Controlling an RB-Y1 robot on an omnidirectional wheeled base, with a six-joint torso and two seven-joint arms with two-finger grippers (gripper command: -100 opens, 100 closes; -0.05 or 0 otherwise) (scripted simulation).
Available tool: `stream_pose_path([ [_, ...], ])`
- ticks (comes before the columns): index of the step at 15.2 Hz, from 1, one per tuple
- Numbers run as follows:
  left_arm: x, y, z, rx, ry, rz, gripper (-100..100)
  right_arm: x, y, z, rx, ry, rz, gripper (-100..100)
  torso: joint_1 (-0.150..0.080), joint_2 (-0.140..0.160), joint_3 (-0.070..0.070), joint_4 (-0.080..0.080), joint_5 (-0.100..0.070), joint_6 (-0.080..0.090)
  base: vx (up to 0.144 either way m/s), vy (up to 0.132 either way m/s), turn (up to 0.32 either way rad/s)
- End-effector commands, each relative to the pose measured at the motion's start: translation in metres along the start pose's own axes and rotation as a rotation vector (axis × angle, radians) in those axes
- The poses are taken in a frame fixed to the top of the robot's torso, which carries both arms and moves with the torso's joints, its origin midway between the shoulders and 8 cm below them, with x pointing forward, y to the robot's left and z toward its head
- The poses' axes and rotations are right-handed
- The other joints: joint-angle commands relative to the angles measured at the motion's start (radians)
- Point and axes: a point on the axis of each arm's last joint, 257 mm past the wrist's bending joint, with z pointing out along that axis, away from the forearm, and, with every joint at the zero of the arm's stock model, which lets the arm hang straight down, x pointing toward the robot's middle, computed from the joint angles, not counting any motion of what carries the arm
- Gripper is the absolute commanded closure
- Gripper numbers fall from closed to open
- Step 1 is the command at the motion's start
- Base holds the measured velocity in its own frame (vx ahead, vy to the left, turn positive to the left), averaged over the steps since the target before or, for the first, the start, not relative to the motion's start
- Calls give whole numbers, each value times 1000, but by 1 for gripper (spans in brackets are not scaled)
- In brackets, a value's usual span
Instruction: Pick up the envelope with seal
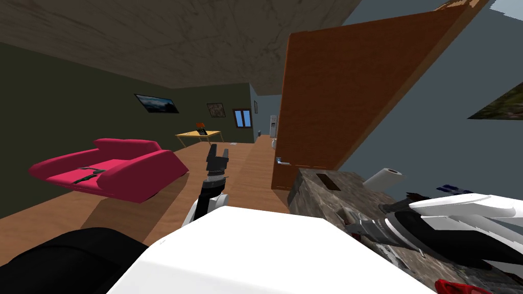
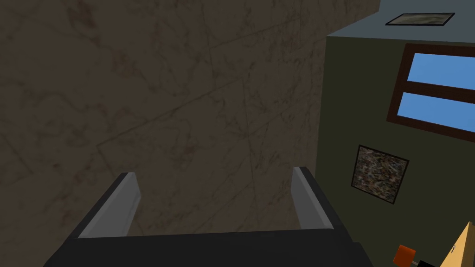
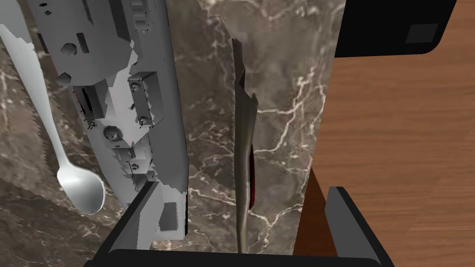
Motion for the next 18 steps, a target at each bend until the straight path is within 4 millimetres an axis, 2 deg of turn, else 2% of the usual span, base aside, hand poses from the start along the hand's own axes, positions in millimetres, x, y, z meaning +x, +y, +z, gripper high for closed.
stream_pose_path([
  [1, 0, 0, 0, 0, 0, 0, 0, 0, 0, 0, 0, 0, 0, -100, 0, 0, 0, 0, 0, 0, 64, 26, 16],
  [2, 0, 0, 0, 0, 0, 0, 0, 6, -6, 6, 2, -5, 8, -100, -1, 2, 1, 0, 0, 0, 24, 18, 64],
  [9, 0, 0, 0, 0, 0, 0, 0, 23, -18, 21, 1, -15, 31, -100, -4, 9, 5, 2, -1, 1, 1, 14, 56],
  [10, 0, 0, 0, 0, 0, 0, 0, 20, -16, 19, 1, -13, 27, -100, -4, 9, 5, 2, -1, 1, 1, 7, 18],
  [11, 0, 0, 0, 0, 0, 0, 0, 21, -17, 19, 1, -13, 27, 100, -4, 9, 5, 2, -1, 1, 0, 0, 0],
  [15, 0, 0, 0, 0, 0, 0, 0, 21, -18, 19, 4, -14, 27, 100, -5, 9, 5, 2, -2, 0, 0, 0, 0],
  [18, 0, 0, 0, 0, 0, 0, 0, 8, -8, 8, 2, -6, 11, 100, -5, 9, 5, 2, -2, 1, -4, -15, -86],
])
